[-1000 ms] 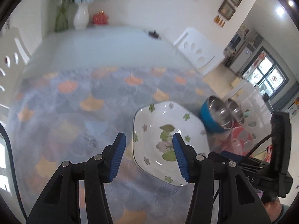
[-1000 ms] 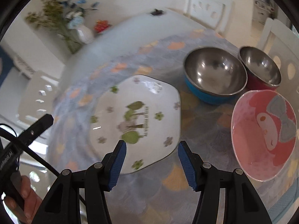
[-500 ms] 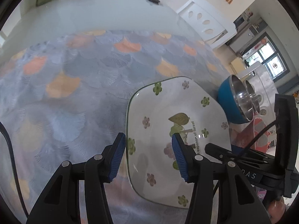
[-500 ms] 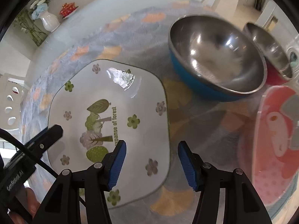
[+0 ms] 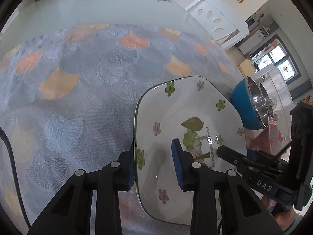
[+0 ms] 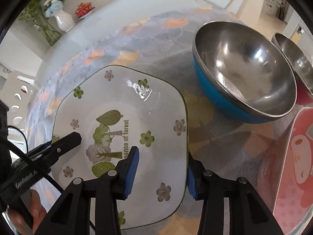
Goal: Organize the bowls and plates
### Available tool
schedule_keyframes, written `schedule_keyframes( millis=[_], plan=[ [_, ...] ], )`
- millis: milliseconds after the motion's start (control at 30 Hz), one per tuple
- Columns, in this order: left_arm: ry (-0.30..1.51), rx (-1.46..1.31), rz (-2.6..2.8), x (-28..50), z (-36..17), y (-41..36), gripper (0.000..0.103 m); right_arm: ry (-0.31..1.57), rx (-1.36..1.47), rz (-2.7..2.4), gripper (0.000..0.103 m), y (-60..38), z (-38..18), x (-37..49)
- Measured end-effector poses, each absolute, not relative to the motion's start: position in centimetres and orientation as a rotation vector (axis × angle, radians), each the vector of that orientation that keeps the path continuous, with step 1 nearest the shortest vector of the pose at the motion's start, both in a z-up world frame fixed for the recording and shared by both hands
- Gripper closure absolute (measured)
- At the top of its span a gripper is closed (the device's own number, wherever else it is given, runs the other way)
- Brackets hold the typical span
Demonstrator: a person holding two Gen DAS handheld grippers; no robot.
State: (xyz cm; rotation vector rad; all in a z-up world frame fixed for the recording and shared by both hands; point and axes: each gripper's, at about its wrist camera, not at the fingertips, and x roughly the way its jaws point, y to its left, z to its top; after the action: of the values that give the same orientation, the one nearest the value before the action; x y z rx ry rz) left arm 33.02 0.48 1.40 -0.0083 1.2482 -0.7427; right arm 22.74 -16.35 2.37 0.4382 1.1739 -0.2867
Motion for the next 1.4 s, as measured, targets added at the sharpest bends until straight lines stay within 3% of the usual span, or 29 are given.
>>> schedule_keyframes(
  millis=[300,567,667,867,1400],
  plan=[
    [1.248,-0.017,-0.687,32.8,2.4,3.9,0.081,1.115,0.548,-0.023,0.061,-14.8,2.1,20.5],
    [1.257,0.023,-0.648,32.5,1.6,4.4,0.082,1.062,0.416,0.031,0.073,-12.8,1.8,19.8],
    [1.204,0.0,-0.677,31.9,2.3,4.9,0.082,1.029,0.222,0.025,0.071,-11.5,2.2,19.8],
    [1.133,-0.035,-0.717,30.8,4.4,6.0,0.082,1.03,0.341,0.116,0.071,-13.3,2.5,19.2],
    [0.98,-0.109,-0.622,24.8,11.0,11.6,0.082,0.948,0.25,0.234,0.071,-9.2,8.2,16.3]
  ],
)
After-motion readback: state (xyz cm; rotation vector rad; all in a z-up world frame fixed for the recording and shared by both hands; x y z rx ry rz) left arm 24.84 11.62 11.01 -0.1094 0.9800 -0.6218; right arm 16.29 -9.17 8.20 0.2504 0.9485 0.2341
